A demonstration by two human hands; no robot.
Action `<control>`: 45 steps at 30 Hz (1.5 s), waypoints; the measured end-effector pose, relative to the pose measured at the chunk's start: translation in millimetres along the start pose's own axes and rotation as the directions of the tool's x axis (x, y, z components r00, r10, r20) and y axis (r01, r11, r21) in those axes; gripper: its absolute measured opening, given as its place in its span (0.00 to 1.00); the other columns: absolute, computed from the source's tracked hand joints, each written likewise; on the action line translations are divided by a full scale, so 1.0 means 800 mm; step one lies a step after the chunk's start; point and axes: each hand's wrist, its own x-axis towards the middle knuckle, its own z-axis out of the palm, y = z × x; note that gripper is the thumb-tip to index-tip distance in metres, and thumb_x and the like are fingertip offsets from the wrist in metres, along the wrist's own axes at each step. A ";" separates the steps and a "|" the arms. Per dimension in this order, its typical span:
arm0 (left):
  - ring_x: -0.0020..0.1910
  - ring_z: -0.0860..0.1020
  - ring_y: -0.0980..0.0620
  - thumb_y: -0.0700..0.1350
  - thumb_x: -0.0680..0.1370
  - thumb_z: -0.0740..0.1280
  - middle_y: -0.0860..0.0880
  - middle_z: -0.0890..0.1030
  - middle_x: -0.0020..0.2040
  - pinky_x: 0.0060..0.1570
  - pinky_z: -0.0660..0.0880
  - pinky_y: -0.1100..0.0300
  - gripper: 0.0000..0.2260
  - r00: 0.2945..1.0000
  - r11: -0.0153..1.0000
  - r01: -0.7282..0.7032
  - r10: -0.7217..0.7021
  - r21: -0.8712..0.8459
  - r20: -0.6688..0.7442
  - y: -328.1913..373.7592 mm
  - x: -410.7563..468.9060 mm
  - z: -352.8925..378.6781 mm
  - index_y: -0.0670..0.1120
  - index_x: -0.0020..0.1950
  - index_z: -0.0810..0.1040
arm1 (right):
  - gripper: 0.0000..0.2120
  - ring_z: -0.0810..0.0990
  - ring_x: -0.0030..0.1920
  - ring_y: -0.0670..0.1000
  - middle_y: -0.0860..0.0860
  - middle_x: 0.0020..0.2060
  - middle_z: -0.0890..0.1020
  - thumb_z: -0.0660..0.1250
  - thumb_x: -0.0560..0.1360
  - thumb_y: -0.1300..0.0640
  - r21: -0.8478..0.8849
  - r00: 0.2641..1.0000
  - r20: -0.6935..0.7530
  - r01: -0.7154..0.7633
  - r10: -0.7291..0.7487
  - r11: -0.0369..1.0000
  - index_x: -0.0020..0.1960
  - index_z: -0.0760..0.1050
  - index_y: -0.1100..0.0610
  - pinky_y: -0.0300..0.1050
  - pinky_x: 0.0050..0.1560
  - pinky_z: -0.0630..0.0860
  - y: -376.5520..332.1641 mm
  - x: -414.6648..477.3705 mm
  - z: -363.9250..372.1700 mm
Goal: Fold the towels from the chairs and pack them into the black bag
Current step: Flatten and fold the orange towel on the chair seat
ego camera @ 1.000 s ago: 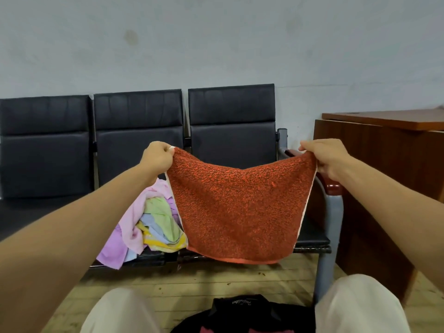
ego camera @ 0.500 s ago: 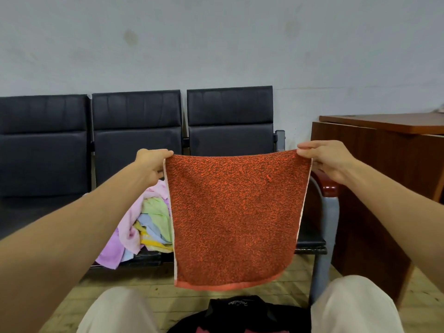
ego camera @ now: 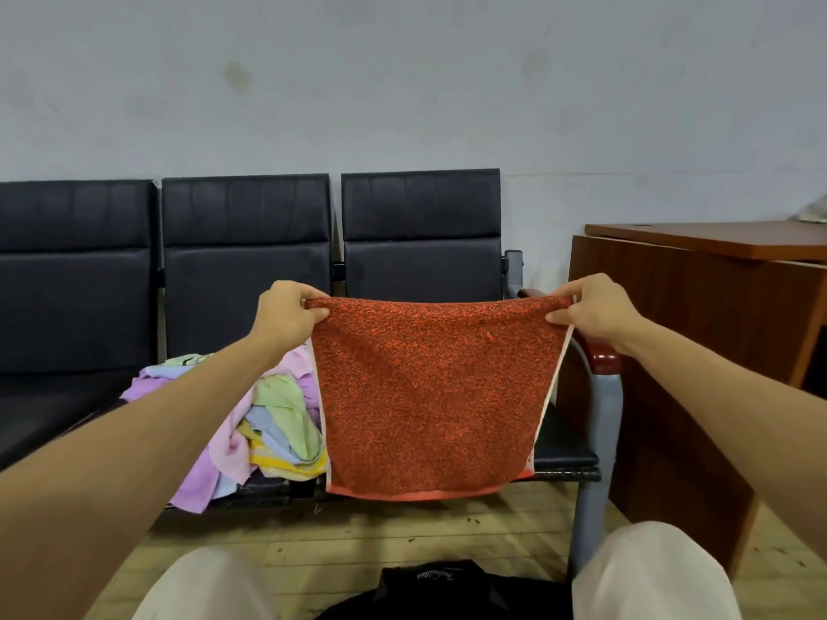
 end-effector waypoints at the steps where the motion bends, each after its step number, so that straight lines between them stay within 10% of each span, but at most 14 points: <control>1: 0.46 0.77 0.52 0.37 0.76 0.68 0.43 0.83 0.50 0.49 0.70 0.61 0.09 1.000 0.999 -0.023 0.023 0.028 -0.010 0.001 0.000 0.001 0.40 0.56 0.82 | 0.11 0.79 0.52 0.54 0.57 0.49 0.83 0.73 0.73 0.60 -0.060 1.000 -0.009 0.024 -0.025 0.998 0.55 0.83 0.61 0.45 0.54 0.73 -0.001 0.000 0.001; 11: 0.48 0.81 0.47 0.39 0.74 0.71 0.43 0.84 0.45 0.51 0.75 0.57 0.06 0.996 0.998 -0.016 0.021 0.060 -0.091 -0.022 0.013 0.029 0.42 0.50 0.85 | 0.10 0.79 0.48 0.60 0.57 0.46 0.75 0.68 0.77 0.58 -0.475 0.987 0.003 0.142 -0.160 0.868 0.53 0.82 0.62 0.49 0.46 0.74 0.009 0.012 0.029; 16: 0.43 0.81 0.43 0.43 0.73 0.72 0.47 0.84 0.44 0.47 0.77 0.52 0.04 0.981 0.988 -0.023 0.051 0.151 -0.186 -0.038 0.021 0.046 0.48 0.47 0.85 | 0.11 0.84 0.39 0.58 0.61 0.36 0.84 0.62 0.73 0.68 -0.278 0.989 -0.133 0.018 -0.057 0.960 0.48 0.83 0.62 0.48 0.48 0.80 0.023 0.031 0.060; 19: 0.27 0.81 0.44 0.37 0.75 0.69 0.45 0.81 0.27 0.38 0.80 0.51 0.07 0.994 0.990 0.041 -0.054 -0.133 -0.096 -0.050 0.027 0.072 0.47 0.39 0.80 | 0.13 0.83 0.31 0.43 0.56 0.36 0.85 0.63 0.73 0.71 -0.013 0.987 -0.146 -0.070 0.068 0.997 0.52 0.81 0.64 0.45 0.52 0.81 0.041 0.041 0.093; 23: 0.32 0.83 0.50 0.31 0.78 0.63 0.45 0.79 0.35 0.37 0.82 0.60 0.11 0.982 0.883 0.121 -0.173 -0.454 -0.076 -0.070 0.025 0.109 0.43 0.39 0.75 | 0.11 0.83 0.50 0.59 0.60 0.49 0.83 0.62 0.75 0.71 0.230 0.945 -0.293 -0.081 0.149 0.970 0.53 0.80 0.64 0.56 0.60 0.77 0.057 0.055 0.140; 26: 0.44 0.80 0.51 0.33 0.79 0.62 0.48 0.78 0.40 0.42 0.77 0.66 0.12 0.982 0.888 0.114 -0.168 -0.445 -0.083 -0.093 0.009 0.143 0.47 0.39 0.71 | 0.13 0.80 0.57 0.59 0.59 0.52 0.84 0.60 0.77 0.68 0.168 0.919 -0.360 -0.107 0.161 0.980 0.55 0.82 0.61 0.44 0.63 0.68 0.072 0.047 0.172; 36: 0.54 0.74 0.50 0.35 0.78 0.62 0.43 0.76 0.60 0.51 0.64 0.62 0.13 0.890 0.998 0.064 -0.063 0.013 0.452 -0.218 -0.075 0.257 0.50 0.41 0.63 | 0.15 0.81 0.54 0.56 0.53 0.49 0.85 0.59 0.76 0.68 -0.074 0.996 0.065 -0.055 0.060 0.996 0.49 0.83 0.55 0.44 0.57 0.71 0.161 -0.038 0.283; 45: 0.71 0.66 0.45 0.48 0.80 0.61 0.43 0.62 0.73 0.70 0.59 0.56 0.27 0.813 0.987 -0.043 -0.057 0.157 0.580 -0.228 -0.061 0.285 0.41 0.75 0.54 | 0.15 0.79 0.53 0.57 0.55 0.51 0.81 0.64 0.74 0.62 -0.166 0.942 0.331 0.003 0.053 0.986 0.60 0.75 0.55 0.47 0.52 0.74 0.174 -0.001 0.304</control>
